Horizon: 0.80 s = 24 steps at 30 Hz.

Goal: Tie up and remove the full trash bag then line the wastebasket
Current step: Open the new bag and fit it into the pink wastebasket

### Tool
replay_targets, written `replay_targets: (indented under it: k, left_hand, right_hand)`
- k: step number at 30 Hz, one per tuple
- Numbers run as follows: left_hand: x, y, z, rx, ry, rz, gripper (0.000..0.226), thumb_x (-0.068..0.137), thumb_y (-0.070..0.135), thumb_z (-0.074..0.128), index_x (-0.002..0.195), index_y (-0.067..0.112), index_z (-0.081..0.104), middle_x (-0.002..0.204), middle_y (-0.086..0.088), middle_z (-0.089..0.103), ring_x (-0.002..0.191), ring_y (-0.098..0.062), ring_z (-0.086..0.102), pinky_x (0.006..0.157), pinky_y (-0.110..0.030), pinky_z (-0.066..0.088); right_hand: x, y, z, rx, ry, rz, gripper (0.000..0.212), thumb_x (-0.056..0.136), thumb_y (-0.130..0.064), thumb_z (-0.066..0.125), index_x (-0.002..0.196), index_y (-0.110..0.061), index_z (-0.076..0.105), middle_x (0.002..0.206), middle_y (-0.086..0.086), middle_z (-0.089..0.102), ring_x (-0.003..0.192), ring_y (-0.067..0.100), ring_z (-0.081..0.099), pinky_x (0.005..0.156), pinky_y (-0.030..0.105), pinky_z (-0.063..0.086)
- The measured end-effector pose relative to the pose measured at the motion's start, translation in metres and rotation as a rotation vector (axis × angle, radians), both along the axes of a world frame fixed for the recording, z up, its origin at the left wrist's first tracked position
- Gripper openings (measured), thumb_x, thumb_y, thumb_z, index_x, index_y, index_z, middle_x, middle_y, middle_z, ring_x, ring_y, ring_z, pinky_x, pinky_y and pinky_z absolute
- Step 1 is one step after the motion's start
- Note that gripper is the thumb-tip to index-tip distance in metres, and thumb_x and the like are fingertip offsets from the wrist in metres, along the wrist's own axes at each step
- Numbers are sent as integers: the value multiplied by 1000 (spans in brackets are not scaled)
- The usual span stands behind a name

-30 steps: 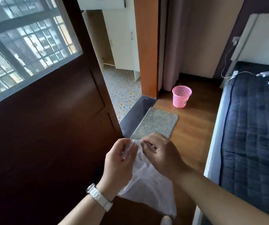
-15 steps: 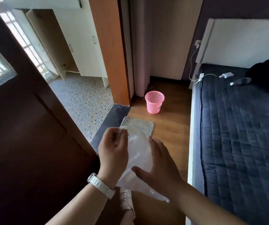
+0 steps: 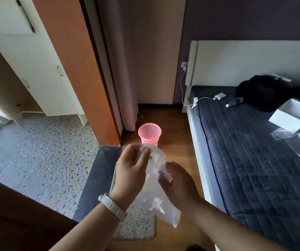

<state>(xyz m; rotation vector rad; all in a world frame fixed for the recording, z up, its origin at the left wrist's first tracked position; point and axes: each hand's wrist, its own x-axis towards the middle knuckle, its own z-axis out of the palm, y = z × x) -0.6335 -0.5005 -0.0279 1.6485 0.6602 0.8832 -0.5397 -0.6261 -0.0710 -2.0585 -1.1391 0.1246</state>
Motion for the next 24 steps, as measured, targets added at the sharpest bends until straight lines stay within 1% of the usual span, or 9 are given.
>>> replay_targets:
  k: [2,4,6,8,10,14,19,21,24]
  left_hand:
    - [19,24,-3,52,25,-19,22,85,51,60,89,29,64,82,5,68,79,-16,66,70,-34,52]
    - [36,41,-7,60,35,-44,21,86,52,58,89,31,63,81,8,67,77,-11,64,67,-29,50]
    - [62,58,-15,26,35,-76,22,86,52,59,89,30,62,81,8,66,75,-10,63,66,-30,49]
    - [92,72,-21,21,55,-101,27,86,55,59,90,28,62,80,5,65,74,-14,62,66,-36,51]
    - [126,85,-27,58,87,-108,28,85,56,59,89,29,60,77,7,63,71,-11,59,65,-33,50]
    - [207,110,-30,84,121,-58,22,84,54,60,89,32,62,80,7,67,71,-8,63,62,-21,49]
    - [313,131,-26,19,138,-19,22,84,50,60,93,30,64,86,2,70,78,-15,67,67,-28,54]
    - [354,137,-23,30,143,1,26,84,51,59,94,28,64,86,1,69,80,-18,66,70,-33,56]
    - [407,147,-25,30,156,21,28,84,54,57,94,28,63,87,3,69,82,-17,66,72,-31,55]
  right_hand:
    - [24,15,3,36,59,31,14,90,-36,52,95,-24,57,91,-5,62,83,13,57,71,36,52]
    - [45,28,5,54,80,56,15,89,-35,52,95,-22,58,90,-4,62,80,14,57,69,35,52]
    - [73,44,2,88,115,52,9,88,-33,55,93,-26,58,88,-9,61,78,9,57,68,29,52]
    - [104,60,-2,102,153,60,9,88,-31,60,97,-30,58,91,-17,62,82,6,60,70,18,52]
    - [141,75,-8,94,183,77,11,88,-29,64,99,-30,60,94,-20,64,85,4,62,73,14,52]
    - [230,103,-16,100,186,116,9,87,-20,65,95,-23,64,93,-10,66,83,12,61,72,32,54]
    - [344,126,-12,69,187,177,8,87,-26,63,92,-20,63,90,-6,65,80,16,60,69,40,53]
    - [387,134,-8,67,167,201,8,87,-30,61,92,-23,62,88,-10,63,77,14,60,66,38,53]
    - [445,149,-5,40,132,210,13,88,-30,60,94,-19,63,89,-4,63,78,18,60,67,40,52]
